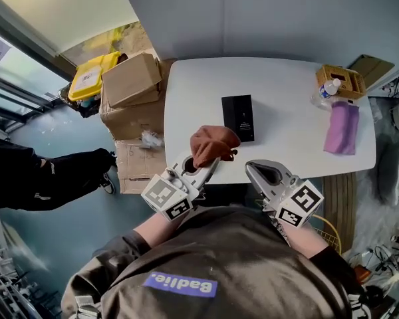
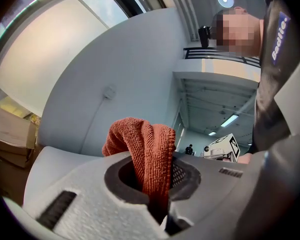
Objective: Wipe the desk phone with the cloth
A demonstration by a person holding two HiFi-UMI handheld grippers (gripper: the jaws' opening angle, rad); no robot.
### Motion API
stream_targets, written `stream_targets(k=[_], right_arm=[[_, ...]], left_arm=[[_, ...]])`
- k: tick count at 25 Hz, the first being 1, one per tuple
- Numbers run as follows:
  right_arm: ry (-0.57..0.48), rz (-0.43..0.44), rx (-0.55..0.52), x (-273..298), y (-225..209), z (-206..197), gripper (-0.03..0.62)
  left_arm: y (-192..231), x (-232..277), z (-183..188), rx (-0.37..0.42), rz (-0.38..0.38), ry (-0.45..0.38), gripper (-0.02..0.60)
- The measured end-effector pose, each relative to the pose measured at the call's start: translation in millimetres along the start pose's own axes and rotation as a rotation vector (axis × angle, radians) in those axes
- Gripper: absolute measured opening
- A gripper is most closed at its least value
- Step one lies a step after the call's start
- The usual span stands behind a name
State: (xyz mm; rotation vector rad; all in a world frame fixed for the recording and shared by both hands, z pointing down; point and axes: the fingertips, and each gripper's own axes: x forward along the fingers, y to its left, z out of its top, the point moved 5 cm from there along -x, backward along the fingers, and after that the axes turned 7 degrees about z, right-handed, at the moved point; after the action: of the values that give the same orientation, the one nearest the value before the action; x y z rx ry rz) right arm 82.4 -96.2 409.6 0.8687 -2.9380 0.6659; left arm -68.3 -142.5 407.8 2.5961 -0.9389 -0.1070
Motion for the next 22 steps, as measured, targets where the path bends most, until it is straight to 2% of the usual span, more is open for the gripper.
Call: stream_targets(k=[12, 22], right_arm=[[0.054, 0.076, 0.006, -14.4, -68.8, 14.1, 0.028], [0.093, 0.077, 0.006, -21.3, -108.1, 22.5, 0.028]], left_arm=[[41.5, 73.5, -33.1, -0.003, 0.162, 0.031, 0.032], [99.5, 125.6, -75.5, -0.033, 0.258, 0.081, 0.032]])
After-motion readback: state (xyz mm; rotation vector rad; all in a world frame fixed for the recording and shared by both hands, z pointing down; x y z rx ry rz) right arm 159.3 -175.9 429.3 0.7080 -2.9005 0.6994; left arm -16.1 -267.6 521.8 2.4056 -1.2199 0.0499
